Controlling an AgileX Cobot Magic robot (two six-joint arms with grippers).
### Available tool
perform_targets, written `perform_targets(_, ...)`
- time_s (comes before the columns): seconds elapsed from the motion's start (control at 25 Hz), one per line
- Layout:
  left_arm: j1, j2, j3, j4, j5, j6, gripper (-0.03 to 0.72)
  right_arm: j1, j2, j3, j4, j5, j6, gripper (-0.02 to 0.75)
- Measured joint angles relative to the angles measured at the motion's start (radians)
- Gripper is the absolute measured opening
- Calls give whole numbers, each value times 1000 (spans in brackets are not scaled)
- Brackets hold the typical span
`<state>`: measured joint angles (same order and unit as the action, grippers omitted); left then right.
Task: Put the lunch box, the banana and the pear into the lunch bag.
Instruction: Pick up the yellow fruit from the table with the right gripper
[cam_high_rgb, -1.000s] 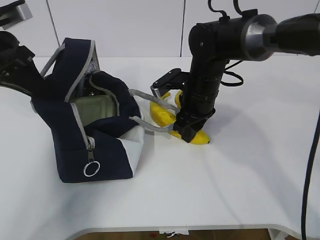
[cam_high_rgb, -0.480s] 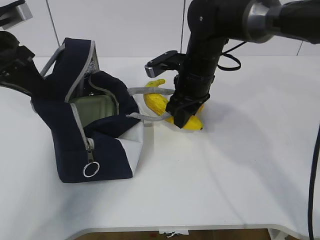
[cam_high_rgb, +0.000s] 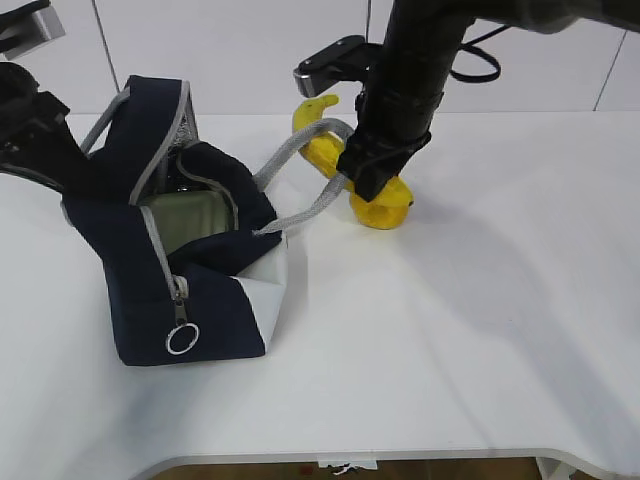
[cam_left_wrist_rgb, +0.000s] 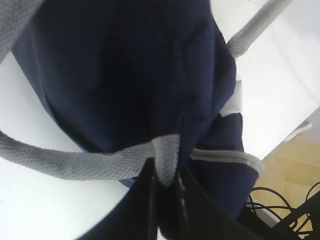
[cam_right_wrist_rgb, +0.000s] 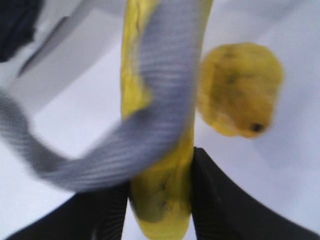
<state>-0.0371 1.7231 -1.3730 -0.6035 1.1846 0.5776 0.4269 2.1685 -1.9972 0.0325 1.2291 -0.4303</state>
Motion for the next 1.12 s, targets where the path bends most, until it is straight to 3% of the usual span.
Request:
perform_targets(0.2,0,0,0,0,0,0,5,0,-56,-1,-137,2,71,279)
perform_targets(0.36,0,0,0,0,0,0,5,0,-120,-1,-163,8,102,279)
perform_targets(0.48,0,0,0,0,2,0,5,0,-170,-1,-55,20,112,279)
perform_targets(0.68,0,0,0,-7,5,0,4,0,-194,-2,286,23,62,279)
perform_targets(0.8,0,0,0,-30,5,0,4,0,-194,-2,428,24,21,279)
perform_targets(1.12,0,0,0,-132,5,0,4,0,-194,85,509,24,0,279)
